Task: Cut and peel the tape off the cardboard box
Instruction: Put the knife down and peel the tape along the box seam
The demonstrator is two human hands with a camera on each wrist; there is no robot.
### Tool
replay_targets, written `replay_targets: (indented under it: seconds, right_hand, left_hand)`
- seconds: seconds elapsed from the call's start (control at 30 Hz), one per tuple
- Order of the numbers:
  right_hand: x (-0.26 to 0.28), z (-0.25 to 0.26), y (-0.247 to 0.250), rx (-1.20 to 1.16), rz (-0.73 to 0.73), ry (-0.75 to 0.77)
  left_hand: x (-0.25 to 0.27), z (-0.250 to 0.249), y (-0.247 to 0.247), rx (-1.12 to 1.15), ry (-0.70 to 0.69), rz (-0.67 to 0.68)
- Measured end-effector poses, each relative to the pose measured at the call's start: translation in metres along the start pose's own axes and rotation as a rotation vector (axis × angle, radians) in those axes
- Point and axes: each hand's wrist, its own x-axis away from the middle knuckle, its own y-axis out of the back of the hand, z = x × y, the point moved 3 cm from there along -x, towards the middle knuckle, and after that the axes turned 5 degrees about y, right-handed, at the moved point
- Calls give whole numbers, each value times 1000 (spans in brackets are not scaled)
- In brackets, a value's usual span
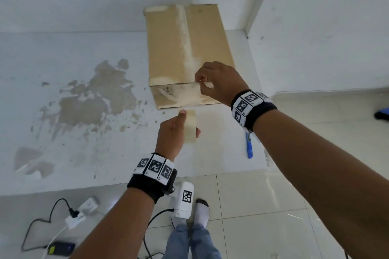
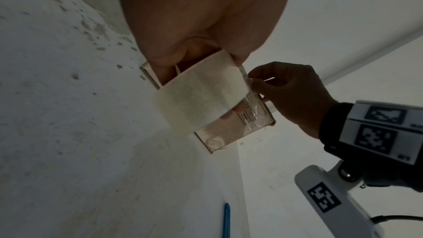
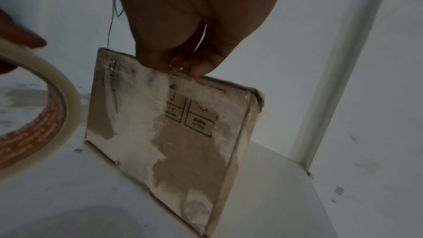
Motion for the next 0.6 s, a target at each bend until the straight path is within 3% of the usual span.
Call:
replay_targets:
  seconds: [0.33, 0.6]
  right_hand:
    - [-6, -2, -21, 63, 17, -3]
    - [-5, -5, -18, -78, -32, -26]
  left_hand:
    - [-2, 3, -1, 47, 45, 5]
    - [-5, 1, -2, 67, 67, -1]
